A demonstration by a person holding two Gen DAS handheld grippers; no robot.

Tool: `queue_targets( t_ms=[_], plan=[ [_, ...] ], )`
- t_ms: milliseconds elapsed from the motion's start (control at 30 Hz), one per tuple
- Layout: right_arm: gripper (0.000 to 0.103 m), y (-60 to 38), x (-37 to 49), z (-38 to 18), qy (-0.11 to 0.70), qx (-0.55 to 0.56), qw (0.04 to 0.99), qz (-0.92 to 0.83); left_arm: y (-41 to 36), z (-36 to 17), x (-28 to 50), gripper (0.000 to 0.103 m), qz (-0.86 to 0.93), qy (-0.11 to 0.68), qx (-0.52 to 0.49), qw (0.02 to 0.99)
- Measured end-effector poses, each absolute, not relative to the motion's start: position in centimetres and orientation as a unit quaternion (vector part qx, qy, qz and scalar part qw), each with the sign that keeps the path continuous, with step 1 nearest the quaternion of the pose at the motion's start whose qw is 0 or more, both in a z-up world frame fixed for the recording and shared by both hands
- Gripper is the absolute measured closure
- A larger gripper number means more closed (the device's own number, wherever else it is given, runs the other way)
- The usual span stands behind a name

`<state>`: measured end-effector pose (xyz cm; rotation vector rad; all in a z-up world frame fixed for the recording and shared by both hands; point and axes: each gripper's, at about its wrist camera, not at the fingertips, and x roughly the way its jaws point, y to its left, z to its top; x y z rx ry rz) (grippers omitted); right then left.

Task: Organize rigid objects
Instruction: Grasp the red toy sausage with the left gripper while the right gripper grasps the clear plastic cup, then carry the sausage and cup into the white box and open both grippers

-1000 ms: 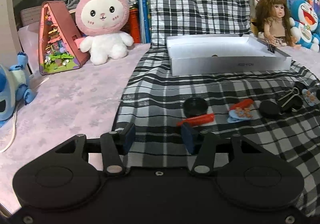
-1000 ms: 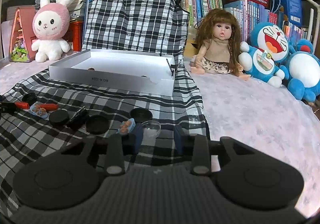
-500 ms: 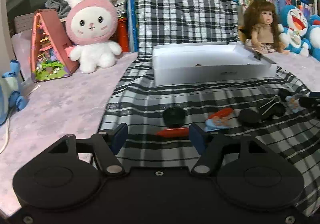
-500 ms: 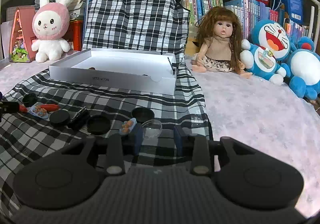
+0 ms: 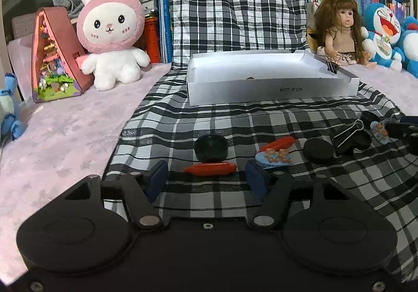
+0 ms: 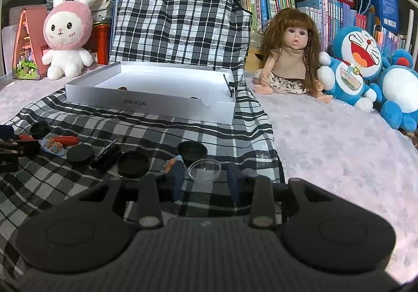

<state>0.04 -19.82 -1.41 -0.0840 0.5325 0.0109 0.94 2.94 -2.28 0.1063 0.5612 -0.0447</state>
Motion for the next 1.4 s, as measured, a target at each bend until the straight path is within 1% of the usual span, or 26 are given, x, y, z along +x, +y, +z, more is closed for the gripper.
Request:
queue_targets(
  t_ms=[33,133,233,267,367,400,433,667,1000,1167,1400],
  plan=[
    [0.052,-19.8,0.0,-1.4,0.263,-0.043,0.964,0.005,3.0,-2.3,1.0,0.040,-0.022,0.277,0.048,0.959],
    [0.052,-19.8,0.1,-1.5,0.265,-0.045,0.963,0.005,3.3,-2.4,1.0,0.046,-0.028,0.277,0.036,0.960],
    [0.052,-19.8,0.4,-1.6,0.270,-0.049,0.962,0.003,3.2,-2.4,1.1,0.055,-0.031,0.276,0.035,0.960],
    [0.052,-19.8,0.5,-1.6,0.271,-0.051,0.961,0.003,3.2,-2.4,1.1,0.060,-0.032,0.275,0.037,0.960],
    [0.052,-19.7,0.7,-1.8,0.278,-0.054,0.959,0.005,3.0,-2.3,1.0,0.061,-0.025,0.272,0.037,0.961],
    [0.064,-19.7,0.8,-1.8,0.284,-0.052,0.957,0.012,2.9,-2.3,0.8,0.061,-0.022,0.271,0.035,0.962],
    [0.069,-19.7,0.9,-1.9,0.290,-0.049,0.956,0.017,2.8,-2.2,0.7,0.061,-0.020,0.269,0.032,0.962],
    [0.070,-19.5,0.7,-1.0,0.284,-0.049,0.957,0.029,2.4,-0.4,0.0,0.061,-0.022,0.250,0.036,0.967],
    [0.070,-20.1,3.1,3.2,0.271,-0.029,0.961,0.053,2.5,5.0,2.9,0.061,-0.059,0.245,0.028,0.967],
    [0.070,-20.8,6.3,5.0,0.297,-0.003,0.953,0.060,2.7,7.7,6.1,0.061,-0.076,0.255,0.010,0.964],
    [0.070,-21.9,11.7,6.4,0.346,0.036,0.935,0.065,2.5,9.6,12.3,0.061,-0.087,0.288,-0.009,0.954]
  ],
)
